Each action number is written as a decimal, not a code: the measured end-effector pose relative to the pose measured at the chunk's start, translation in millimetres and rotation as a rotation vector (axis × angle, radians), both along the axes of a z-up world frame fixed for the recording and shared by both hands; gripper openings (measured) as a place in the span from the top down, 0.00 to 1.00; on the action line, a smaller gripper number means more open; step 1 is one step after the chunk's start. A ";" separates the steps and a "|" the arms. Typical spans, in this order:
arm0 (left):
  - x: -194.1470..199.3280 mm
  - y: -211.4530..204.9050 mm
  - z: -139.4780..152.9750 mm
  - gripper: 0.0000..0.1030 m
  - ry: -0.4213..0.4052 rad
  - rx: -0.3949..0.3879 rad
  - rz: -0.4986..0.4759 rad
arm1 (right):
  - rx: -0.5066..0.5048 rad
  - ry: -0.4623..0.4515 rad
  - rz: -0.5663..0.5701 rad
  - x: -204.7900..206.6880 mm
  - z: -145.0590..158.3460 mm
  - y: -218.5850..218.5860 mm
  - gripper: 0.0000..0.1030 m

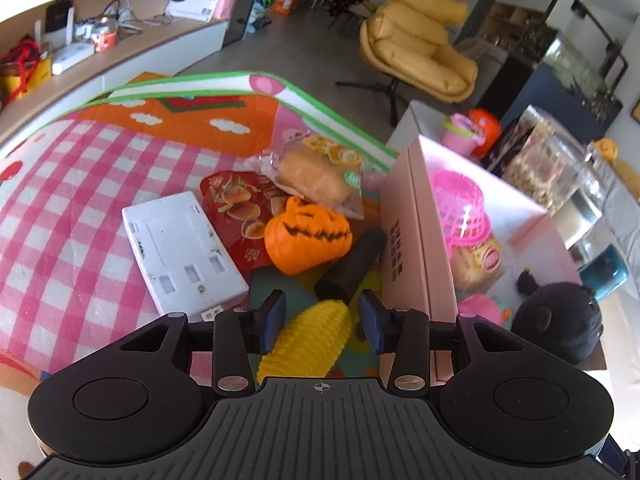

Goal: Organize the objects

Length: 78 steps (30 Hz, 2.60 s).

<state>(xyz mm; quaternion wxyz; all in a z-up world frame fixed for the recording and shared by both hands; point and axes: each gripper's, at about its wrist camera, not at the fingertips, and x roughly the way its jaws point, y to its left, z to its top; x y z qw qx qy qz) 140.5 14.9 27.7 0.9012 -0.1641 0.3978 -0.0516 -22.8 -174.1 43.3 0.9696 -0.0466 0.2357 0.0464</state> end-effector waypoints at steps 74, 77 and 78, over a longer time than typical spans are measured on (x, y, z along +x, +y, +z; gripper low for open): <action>-185.5 53.3 -15.9 0.71 -0.133 -0.074 -0.216 | -0.214 0.380 0.430 -11.7 8.0 45.6 0.41; -184.7 50.8 -15.1 0.71 -0.127 -0.065 -0.210 | -0.280 0.330 0.373 -12.1 4.3 39.6 0.26; -184.1 49.9 -14.6 0.71 -0.126 -0.062 -0.208 | -0.288 0.321 0.363 -12.6 4.0 37.1 0.24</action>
